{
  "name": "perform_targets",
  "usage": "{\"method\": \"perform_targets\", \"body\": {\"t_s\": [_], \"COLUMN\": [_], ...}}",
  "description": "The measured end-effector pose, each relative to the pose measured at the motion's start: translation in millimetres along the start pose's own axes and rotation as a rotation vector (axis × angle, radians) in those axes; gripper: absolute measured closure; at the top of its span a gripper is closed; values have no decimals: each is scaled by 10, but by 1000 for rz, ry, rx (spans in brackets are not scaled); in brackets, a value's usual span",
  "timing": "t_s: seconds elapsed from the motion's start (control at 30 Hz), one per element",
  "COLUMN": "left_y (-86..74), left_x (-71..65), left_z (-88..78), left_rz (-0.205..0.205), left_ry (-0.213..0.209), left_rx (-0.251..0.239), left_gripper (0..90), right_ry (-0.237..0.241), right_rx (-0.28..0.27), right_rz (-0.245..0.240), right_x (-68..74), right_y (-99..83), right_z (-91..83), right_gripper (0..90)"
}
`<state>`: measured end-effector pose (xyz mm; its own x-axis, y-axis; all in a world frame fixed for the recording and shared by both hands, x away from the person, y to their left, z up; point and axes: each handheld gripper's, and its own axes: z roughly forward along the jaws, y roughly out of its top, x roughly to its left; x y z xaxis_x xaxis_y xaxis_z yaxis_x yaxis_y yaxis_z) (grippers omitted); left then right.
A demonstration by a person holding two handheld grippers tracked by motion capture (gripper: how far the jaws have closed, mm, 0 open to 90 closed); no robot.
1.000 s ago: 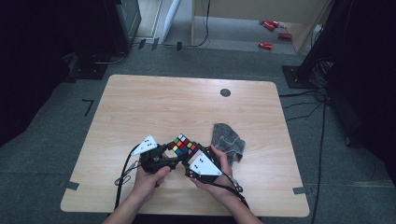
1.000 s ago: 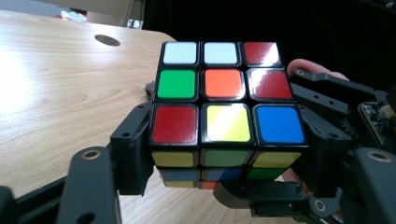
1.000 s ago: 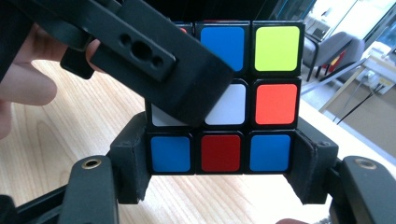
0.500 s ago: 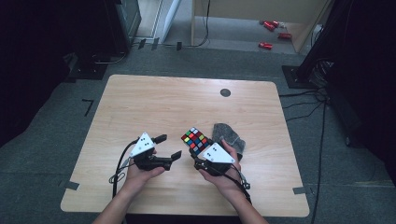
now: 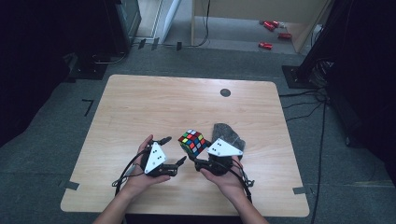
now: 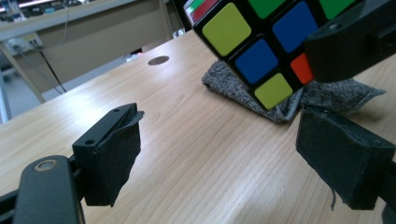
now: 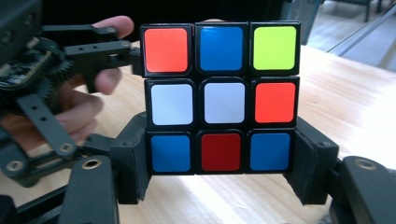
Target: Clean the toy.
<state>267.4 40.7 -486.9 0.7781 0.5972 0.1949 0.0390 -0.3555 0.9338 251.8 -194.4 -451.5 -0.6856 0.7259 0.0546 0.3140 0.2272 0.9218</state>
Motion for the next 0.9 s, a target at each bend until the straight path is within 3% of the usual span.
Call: {"method": "perform_targets", "body": {"t_s": [0.33, 0.8, 0.9], "left_y": [-28, -56, -70], "left_x": [-93, -185, -207], "left_z": [13, 29, 29], "left_rz": [125, 248, 272], "left_ry": [25, 36, 25], "left_rx": [-52, -77, -73], "left_gripper": [216, 205, 236], "right_ry": [53, 102, 129], "right_rx": [55, 115, 137], "right_rz": [59, 104, 134], "right_x": [54, 91, 82], "right_y": [10, -12, -20], "right_z": [40, 105, 133], "right_gripper": [348, 347, 347]}}
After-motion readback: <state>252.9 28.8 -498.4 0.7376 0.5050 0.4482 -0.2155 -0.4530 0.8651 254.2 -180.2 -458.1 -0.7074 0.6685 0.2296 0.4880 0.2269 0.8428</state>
